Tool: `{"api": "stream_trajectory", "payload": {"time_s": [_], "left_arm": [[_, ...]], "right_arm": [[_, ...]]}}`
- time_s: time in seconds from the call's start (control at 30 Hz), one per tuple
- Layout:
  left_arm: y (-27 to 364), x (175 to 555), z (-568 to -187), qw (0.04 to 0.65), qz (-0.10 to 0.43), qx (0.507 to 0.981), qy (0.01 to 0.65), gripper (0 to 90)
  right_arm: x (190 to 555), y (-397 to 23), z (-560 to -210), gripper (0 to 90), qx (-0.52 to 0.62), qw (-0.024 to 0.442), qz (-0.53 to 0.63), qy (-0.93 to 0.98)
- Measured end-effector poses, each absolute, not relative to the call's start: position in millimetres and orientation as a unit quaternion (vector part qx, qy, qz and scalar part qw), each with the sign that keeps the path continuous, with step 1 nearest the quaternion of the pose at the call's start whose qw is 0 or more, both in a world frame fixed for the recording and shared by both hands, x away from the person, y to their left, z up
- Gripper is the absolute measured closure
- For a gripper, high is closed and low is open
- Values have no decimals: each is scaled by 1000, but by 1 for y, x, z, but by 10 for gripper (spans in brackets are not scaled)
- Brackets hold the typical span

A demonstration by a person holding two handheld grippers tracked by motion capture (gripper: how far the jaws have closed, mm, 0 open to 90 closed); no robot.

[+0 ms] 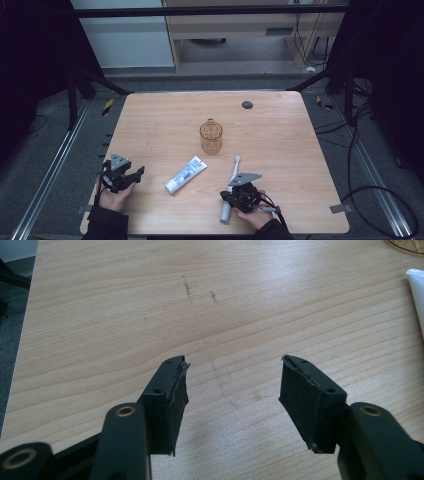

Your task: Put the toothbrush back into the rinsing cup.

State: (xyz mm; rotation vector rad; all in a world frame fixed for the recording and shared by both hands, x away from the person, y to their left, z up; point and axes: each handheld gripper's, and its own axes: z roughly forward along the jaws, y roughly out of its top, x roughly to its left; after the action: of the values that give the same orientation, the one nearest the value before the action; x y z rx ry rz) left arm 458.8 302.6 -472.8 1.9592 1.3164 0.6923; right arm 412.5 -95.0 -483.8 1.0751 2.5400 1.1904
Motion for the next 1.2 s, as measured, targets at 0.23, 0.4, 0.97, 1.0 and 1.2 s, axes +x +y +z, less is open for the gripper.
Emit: {"api": "stream_trajectory", "payload": {"time_s": [0.23,0.4,0.97,1.0,1.2], "left_arm": [[303,459,-473,334,264,751,505,434],[302,459,-473,333,264,752,504,433],[302,459,-473,332,263,753,504,431],[302,459,-473,332,263,753,504,430],[302,459,-474,332,262,753,504,429]], "right_arm": [[412,-98,-483,886,359,73,394,843],[411,-99,-483,886,359,74,394,843],[411,-105,-482,884,364,76,393,841],[411,-106,-481,882,365,76,392,841],[411,-108,-481,881,367,77,390,841]]}}
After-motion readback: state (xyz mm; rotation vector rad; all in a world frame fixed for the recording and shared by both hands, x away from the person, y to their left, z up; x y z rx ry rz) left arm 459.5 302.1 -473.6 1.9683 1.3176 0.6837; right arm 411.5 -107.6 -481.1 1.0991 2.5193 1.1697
